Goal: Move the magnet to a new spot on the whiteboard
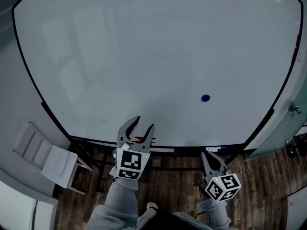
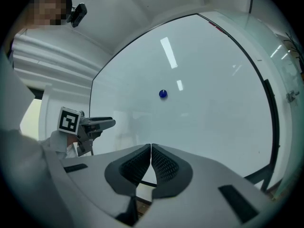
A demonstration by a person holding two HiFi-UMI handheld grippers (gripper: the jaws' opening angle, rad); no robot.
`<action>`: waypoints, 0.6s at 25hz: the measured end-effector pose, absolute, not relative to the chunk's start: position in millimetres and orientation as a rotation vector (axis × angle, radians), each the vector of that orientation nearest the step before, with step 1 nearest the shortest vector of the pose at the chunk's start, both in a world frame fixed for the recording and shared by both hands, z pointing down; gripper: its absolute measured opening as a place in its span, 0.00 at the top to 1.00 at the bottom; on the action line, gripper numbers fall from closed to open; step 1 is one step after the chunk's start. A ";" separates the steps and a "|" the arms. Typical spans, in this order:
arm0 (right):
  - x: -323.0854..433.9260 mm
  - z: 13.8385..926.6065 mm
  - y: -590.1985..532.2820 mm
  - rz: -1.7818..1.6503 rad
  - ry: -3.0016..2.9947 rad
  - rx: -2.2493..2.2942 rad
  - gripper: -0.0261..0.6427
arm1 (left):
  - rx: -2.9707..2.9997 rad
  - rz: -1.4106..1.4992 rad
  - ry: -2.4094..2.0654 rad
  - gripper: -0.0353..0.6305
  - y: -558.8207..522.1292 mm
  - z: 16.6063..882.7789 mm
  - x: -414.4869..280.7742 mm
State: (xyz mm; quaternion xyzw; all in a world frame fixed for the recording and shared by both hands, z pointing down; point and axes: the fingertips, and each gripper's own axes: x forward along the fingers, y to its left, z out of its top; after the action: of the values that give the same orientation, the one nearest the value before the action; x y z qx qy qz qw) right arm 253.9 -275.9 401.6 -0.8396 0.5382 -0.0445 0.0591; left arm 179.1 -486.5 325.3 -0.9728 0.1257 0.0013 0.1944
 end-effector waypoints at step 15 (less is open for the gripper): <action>237.3 415.7 -317.3 -0.167 1.764 -2.471 0.92 | -2.982 -0.031 0.368 0.78 -498.1 387.8 129.8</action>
State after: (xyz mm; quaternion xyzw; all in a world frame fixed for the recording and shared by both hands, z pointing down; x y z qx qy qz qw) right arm 237.3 -317.3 415.7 -0.8116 0.5794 -0.0548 0.0504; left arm 129.8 -498.1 387.8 -0.9901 0.1223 -0.0105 0.0681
